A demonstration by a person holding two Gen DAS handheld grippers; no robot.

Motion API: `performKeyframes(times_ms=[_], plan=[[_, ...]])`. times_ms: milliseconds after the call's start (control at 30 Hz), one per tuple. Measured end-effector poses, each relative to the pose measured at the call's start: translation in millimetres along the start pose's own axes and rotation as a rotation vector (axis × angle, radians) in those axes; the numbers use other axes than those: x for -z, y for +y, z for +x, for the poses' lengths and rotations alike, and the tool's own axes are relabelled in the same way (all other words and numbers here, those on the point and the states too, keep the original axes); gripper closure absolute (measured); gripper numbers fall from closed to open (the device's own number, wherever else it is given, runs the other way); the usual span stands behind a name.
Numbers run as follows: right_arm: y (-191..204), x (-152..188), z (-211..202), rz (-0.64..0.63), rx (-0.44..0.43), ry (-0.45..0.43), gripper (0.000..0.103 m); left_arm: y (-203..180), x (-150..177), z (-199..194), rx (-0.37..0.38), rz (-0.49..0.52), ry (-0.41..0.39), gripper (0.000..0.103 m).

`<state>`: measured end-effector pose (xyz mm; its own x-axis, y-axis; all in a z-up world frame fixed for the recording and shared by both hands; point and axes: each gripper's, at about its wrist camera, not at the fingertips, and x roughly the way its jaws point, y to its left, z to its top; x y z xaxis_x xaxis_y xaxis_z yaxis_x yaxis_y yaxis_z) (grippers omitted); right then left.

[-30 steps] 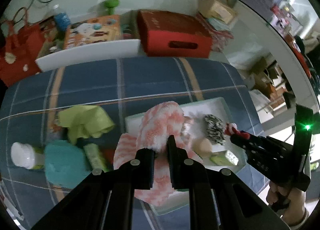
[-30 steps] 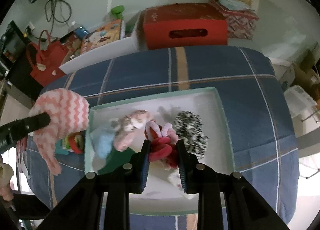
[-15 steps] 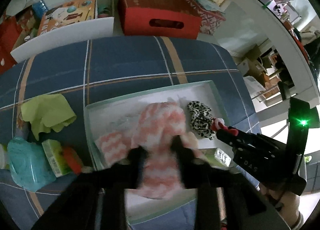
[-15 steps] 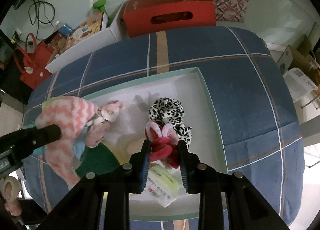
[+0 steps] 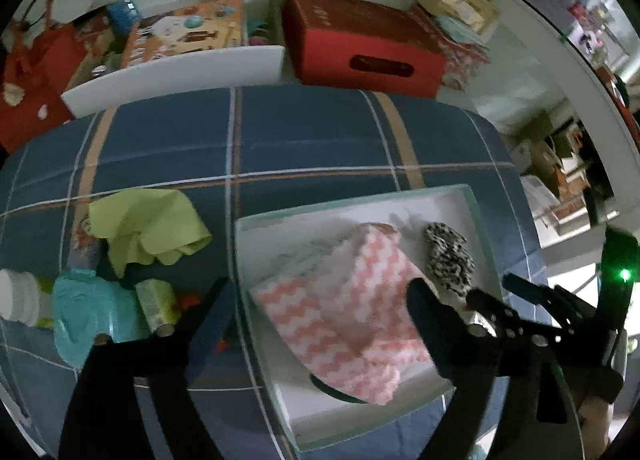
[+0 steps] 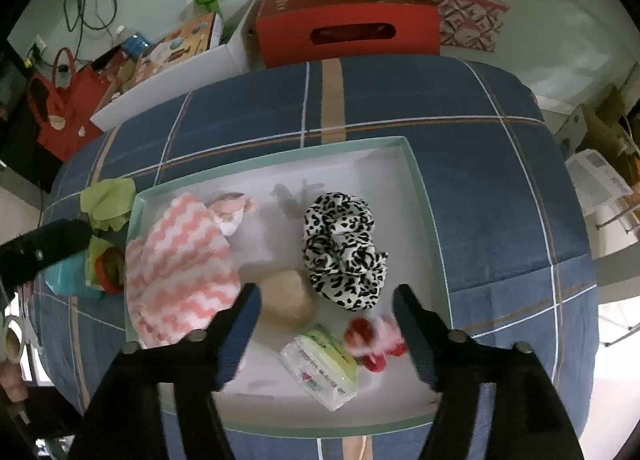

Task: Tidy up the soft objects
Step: 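Open both tools to drop the cloth and hair tie into the tray, then move both open tools from the tray toward the lime cloth and purple packet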

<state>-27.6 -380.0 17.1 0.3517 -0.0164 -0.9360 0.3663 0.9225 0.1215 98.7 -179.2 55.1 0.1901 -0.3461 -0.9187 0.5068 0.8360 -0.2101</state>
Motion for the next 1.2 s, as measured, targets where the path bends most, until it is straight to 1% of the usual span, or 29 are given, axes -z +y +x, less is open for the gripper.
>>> performKeyframes(times_ms=[33, 67, 133, 233, 400, 567, 767, 967, 1200], plan=[[2, 0, -1, -0.007, 0.002, -0.001, 0.015, 3, 0, -1, -0.009, -0.009, -0.007, 0.008], [4, 0, -2, -0.014, 0.005, -0.004, 0.012, 6, -1, -1, -0.021, -0.015, -0.012, 0.004], [6, 0, -4, -0.022, 0.007, -0.015, 0.000, 12, -1, -3, -0.054, -0.026, -0.022, 0.001], [7, 1, -8, -0.026, 0.014, -0.035, 0.000, 20, -1, -4, -0.078, -0.047, -0.029, 0.001], [8, 1, -11, -0.028, 0.027, -0.040, 0.000, 34, 0, -5, -0.067, -0.088, -0.022, 0.001], [9, 3, -11, -0.034, 0.039, -0.019, 0.000, 45, 3, -8, -0.078, -0.077, -0.018, 0.001], [14, 4, -11, -0.047, 0.053, -0.021, 0.000, 67, 5, -15, -0.098, -0.086, -0.029, 0.001], [24, 3, -12, -0.069, 0.069, -0.029, 0.000, 94, 3, -23, -0.121, -0.115, -0.042, 0.001], [46, -3, -14, -0.097, 0.048, -0.036, 0.000, 126, 0, -38, -0.147, -0.146, -0.071, 0.001]])
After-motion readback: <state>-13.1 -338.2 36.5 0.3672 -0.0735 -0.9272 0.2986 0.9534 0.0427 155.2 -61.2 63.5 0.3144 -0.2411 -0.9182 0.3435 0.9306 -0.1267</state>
